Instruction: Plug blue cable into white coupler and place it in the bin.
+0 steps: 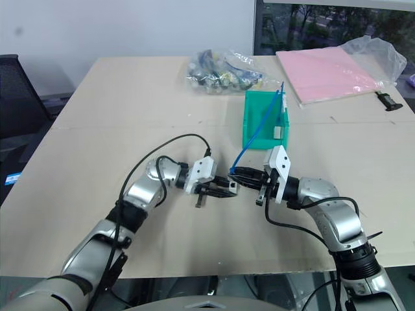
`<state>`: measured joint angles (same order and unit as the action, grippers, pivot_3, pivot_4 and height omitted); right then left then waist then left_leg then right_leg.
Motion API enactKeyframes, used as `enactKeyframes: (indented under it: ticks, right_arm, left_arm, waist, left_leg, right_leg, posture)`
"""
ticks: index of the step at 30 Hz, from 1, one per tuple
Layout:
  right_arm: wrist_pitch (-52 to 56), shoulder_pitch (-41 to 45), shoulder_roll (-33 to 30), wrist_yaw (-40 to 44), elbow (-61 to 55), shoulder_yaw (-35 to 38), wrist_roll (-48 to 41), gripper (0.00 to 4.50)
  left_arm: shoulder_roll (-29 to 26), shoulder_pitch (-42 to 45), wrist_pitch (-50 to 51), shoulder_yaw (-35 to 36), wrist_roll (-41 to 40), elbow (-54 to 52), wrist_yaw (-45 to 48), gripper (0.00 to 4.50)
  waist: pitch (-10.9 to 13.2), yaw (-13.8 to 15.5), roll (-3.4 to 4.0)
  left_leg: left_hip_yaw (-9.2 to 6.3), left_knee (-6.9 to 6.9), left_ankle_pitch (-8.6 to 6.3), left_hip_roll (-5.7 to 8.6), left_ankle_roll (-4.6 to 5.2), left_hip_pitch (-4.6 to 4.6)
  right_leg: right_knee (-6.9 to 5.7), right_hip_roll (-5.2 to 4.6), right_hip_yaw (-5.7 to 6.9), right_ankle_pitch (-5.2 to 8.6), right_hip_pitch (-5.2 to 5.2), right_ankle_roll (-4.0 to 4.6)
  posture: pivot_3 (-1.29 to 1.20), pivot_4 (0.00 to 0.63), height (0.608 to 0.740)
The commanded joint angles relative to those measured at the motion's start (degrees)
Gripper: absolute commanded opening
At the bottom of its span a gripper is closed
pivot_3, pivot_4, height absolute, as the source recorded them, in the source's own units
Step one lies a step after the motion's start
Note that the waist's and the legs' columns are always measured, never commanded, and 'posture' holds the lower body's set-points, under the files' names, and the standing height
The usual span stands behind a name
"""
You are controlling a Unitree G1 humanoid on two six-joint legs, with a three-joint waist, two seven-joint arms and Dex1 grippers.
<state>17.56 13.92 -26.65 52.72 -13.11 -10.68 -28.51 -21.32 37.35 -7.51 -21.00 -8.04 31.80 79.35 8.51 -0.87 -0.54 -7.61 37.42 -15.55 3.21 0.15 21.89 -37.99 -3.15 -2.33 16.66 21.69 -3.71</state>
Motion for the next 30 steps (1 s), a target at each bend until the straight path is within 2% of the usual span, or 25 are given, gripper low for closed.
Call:
enactKeyframes:
  ticks: [1, 12, 17, 30]
  right_arm:
    - [-5.2, 1.1, -0.2, 3.5, 2.4, -1.4, 3.6, 0.03]
    - [-7.9, 1.3, -0.6, 6.4, 7.0, -1.5, 7.3, 0.03]
    - [-7.2, 2.3, -1.2, 6.2, 7.8, 0.5, 6.7, 0.03]
    - [-5.4, 1.1, -1.8, 6.7, 6.2, 0.4, 6.5, 0.03]
  left_arm:
    - [1.5, 1.4, -4.6, -2.1, 3.5, 8.4, 2.5, 0.52]
    - [3.6, 3.6, -12.3, -1.4, 6.3, 16.5, 1.6, 0.52]
    - [3.7, 3.0, -12.2, -1.0, 5.8, 16.3, 1.9, 0.52]
    - [4.3, 3.0, -10.7, 0.6, 5.0, 16.5, 2.0, 0.52]
  waist:
    - [0.0, 0.1, -0.02]
    - [-0.1, 0.3, -0.03]
    - [-0.1, 0.3, -0.03]
    - [-0.1, 0.3, -0.03]
  left_leg:
    - [-0.02, 0.04, 0.00, 0.00, 0.00, -0.01]
    - [-0.17, 0.30, -0.03, 0.07, 0.06, -0.08]
    - [-0.19, 0.48, -0.13, 0.09, 0.24, -0.06]
    - [-0.21, 0.61, -0.14, 0.10, 0.25, -0.04]
  right_leg:
    - [-0.01, 0.00, 0.03, 0.00, -0.04, 0.00]
    - [-0.09, -0.02, 0.12, -0.08, -0.20, -0.13]
    - [-0.16, -0.02, 0.12, -0.09, -0.21, -0.16]
    - [-0.25, -0.02, 0.11, -0.10, -0.21, -0.17]
  posture:
    - [0.00, 0.150, 0.740]
    - [0.00, 0.150, 0.740]
    - [0.00, 0.150, 0.740]
    - [0.00, 0.150, 0.740]
